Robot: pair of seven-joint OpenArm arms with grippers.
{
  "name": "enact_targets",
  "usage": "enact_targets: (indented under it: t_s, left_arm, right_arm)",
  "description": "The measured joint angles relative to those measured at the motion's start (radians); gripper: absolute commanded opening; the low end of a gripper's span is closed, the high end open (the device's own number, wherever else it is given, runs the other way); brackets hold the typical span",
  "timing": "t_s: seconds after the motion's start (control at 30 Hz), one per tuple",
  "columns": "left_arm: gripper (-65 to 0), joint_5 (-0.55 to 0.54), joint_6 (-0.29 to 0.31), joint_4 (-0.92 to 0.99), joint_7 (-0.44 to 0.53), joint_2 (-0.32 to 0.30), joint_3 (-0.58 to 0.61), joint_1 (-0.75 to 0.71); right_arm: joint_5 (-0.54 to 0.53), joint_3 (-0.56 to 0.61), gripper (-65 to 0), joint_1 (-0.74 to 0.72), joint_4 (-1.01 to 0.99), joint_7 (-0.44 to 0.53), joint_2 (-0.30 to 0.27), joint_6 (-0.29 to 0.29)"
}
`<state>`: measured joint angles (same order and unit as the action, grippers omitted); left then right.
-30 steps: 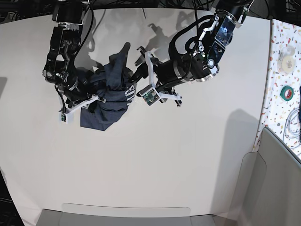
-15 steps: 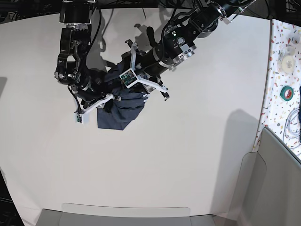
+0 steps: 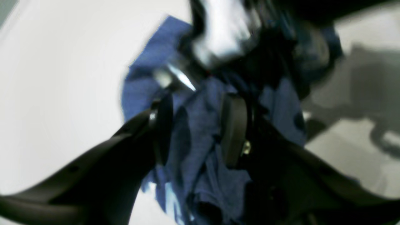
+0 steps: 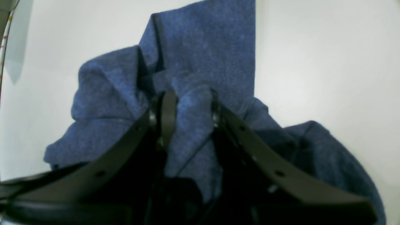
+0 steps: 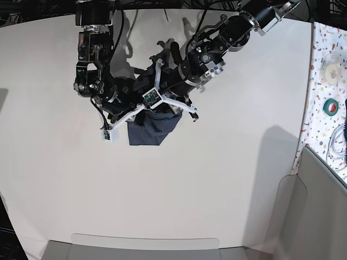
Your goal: Layout the t-shirt on the table in an organized manner, then fold the t-shirt properly
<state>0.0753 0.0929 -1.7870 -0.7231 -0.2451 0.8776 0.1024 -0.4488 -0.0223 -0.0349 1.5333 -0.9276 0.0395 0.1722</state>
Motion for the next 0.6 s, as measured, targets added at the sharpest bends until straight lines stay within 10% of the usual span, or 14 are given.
enact_targets:
  t_s: [0.6]
  left_arm:
    - [-47.7, 0.270, -0.076, 0.171, 0.062, 0.001, 0.148, 0.010]
  right_arm:
    - [-0.012, 0.000, -65.0, 0.006, 0.001, 0.000, -0.001, 0.003]
